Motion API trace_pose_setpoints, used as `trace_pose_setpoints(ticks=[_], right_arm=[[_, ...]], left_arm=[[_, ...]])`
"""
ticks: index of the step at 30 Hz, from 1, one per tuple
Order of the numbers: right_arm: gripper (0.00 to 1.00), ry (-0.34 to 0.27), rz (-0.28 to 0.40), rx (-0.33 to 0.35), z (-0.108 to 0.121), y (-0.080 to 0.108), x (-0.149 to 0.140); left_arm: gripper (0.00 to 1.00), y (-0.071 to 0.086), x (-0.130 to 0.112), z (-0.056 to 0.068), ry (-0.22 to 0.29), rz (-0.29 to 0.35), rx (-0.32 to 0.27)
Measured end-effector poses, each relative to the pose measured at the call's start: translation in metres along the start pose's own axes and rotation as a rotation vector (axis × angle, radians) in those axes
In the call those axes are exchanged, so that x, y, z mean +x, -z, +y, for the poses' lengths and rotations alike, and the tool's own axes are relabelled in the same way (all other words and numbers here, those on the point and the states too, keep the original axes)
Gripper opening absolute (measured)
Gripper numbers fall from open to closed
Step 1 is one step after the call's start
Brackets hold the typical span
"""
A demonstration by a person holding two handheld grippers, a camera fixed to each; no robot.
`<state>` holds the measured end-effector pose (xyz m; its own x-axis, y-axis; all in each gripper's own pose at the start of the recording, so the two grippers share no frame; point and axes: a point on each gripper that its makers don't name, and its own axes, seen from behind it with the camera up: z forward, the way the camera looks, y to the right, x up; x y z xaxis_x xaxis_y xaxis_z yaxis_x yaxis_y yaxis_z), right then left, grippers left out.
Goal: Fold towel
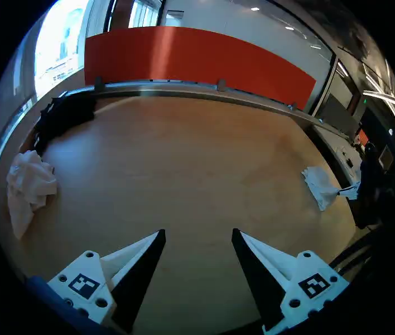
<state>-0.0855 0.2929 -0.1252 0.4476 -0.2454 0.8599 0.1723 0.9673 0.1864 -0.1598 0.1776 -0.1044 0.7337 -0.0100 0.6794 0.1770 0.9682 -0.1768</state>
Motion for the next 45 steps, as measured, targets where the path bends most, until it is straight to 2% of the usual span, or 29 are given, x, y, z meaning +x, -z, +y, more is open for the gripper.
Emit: trace_pose_setpoints(ticks=[6,14,16,24,29,33,45], right_arm=[[0.04,-0.018,-0.022,-0.007,0.000,-0.008,-0.010],[0.06,-0.021,-0.007,-0.016,-0.001,-0.006,-0.009],[0.10,-0.020,-0.001,-0.017,-0.001,-0.004,-0.008],[0.39,-0.009,0.013,-0.018,0.000,0.005,-0.008],[0.42,0.001,0.033,-0.012,-0.005,0.009,-0.003],[0.49,0.015,0.055,0.015,-0.019,0.012,0.006],[0.50,0.077,0.113,0.112,-0.081,0.010,0.041]], left_arm=[[0.88,0.000,0.000,-0.001,0.000,-0.003,0.003],[0.88,-0.002,0.003,0.000,-0.004,-0.005,0.000],[0.88,-0.003,0.003,0.000,-0.004,-0.005,-0.002],[0.88,-0.005,0.005,0.004,-0.009,-0.005,-0.012],[0.88,-0.005,0.006,0.003,-0.011,-0.004,-0.015],[0.88,-0.005,0.005,0.002,-0.008,-0.002,-0.015],[0.88,-0.002,0.004,-0.007,0.012,0.006,-0.007]])
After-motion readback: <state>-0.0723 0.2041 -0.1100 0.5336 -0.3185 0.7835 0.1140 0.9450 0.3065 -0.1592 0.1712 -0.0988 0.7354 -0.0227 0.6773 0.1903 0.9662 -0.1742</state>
